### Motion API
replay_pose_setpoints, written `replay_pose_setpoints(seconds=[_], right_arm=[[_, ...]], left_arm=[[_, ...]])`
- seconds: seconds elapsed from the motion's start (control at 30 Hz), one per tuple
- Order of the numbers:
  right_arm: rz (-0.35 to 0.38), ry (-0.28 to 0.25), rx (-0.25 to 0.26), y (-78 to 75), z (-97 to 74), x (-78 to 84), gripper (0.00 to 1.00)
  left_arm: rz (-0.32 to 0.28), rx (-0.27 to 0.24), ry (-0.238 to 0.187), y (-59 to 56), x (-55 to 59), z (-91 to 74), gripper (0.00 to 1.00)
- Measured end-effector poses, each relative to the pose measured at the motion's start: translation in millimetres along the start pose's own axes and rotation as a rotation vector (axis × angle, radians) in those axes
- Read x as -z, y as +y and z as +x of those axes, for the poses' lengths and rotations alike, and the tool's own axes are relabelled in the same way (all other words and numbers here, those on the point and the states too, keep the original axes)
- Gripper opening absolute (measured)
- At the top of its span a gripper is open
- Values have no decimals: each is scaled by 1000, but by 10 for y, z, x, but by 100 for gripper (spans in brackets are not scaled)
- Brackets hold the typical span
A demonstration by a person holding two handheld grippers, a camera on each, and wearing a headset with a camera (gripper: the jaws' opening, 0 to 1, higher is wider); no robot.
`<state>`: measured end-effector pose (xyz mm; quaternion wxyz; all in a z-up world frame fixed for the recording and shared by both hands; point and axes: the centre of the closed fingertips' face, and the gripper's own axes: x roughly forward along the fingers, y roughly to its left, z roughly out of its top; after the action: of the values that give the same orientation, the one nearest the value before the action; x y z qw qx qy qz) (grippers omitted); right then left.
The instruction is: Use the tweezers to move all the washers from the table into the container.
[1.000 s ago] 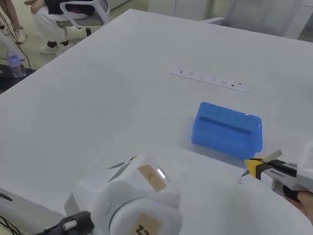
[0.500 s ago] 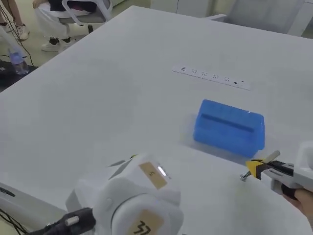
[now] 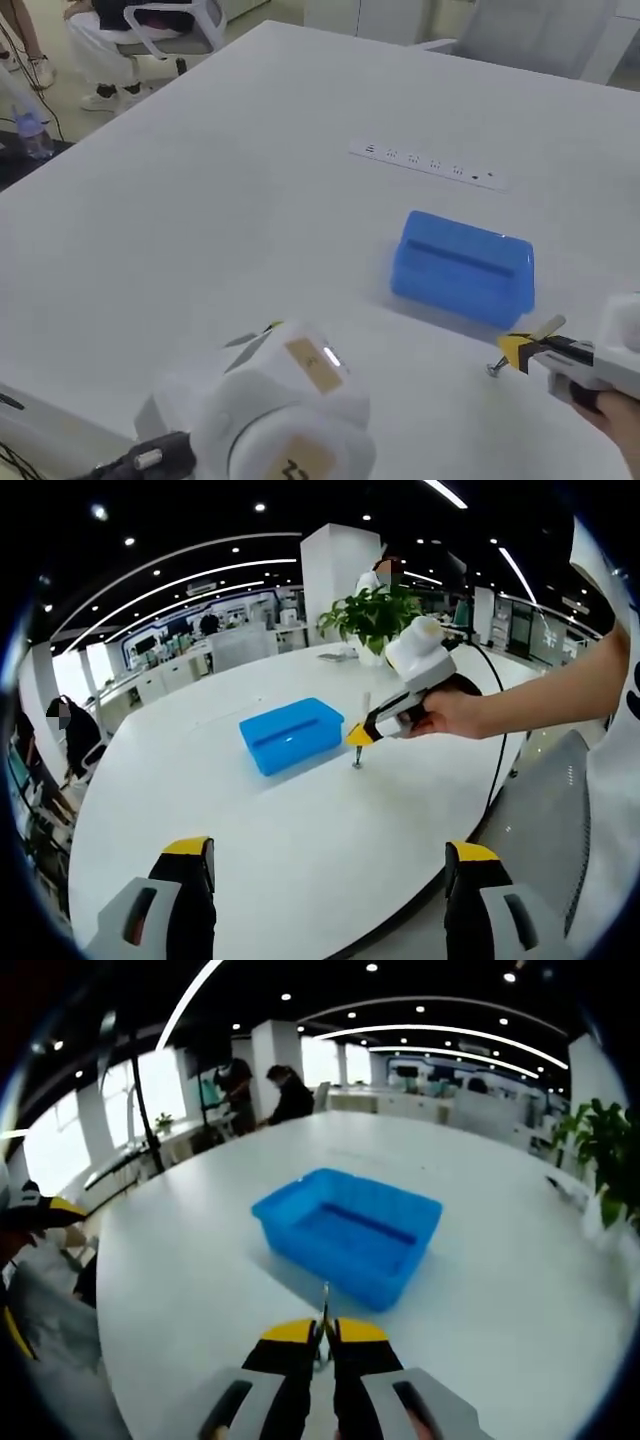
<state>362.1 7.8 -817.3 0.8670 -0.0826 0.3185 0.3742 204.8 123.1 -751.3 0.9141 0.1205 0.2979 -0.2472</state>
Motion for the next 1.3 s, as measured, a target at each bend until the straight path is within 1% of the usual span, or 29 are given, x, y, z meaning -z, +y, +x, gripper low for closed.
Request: replay_pose_setpoints(seconds=[0.13,0.2,0.27,0.37,0.47,0.5,0.53,0.67,0.83,0.97,1.1,1.13,1.17,1.3], right_arm=[[33,-21,-17,0,-44,-51,3],[23,-27,-21,33,-78,-90,3],[13,-42,-27,60,-122,-167,3],[11,-74,-32,85,-189,-311,3],[-1,-112,-36,95,-239,-493,3],[-5,-122,-34,81,-242,-542,3],[-12,-140,-32,64,-250,-625,3],[-22,-177,-18,-33,-234,-816,3],[-17,-209,0,-113,-171,-969,3],[-27,-213,18,-192,-71,-1036,3],[-29,-203,22,-241,40,-1040,3],[-32,-197,23,-262,81,-1036,3],[-31,-190,29,-303,85,-1043,3],[-28,-166,33,-352,240,-987,3]], left_arm=[[-1,-5,0,25,5,-13,98],[-5,-6,1,31,10,-15,98],[-5,-6,0,30,9,-16,98],[-1,-4,-2,20,2,-15,98],[-2,-1,-4,10,-6,-12,98],[-2,-1,-5,9,-7,-11,98],[1,0,-4,7,-7,-10,98],[3,-2,-4,13,-6,-13,97],[-1,-6,-4,38,-7,-16,97],[4,-9,-1,55,-7,-19,97],[4,-9,-1,65,-7,-21,97],[6,-9,1,67,-3,-21,97],[6,-9,2,68,-2,-20,97],[12,-9,5,71,0,-16,96]])
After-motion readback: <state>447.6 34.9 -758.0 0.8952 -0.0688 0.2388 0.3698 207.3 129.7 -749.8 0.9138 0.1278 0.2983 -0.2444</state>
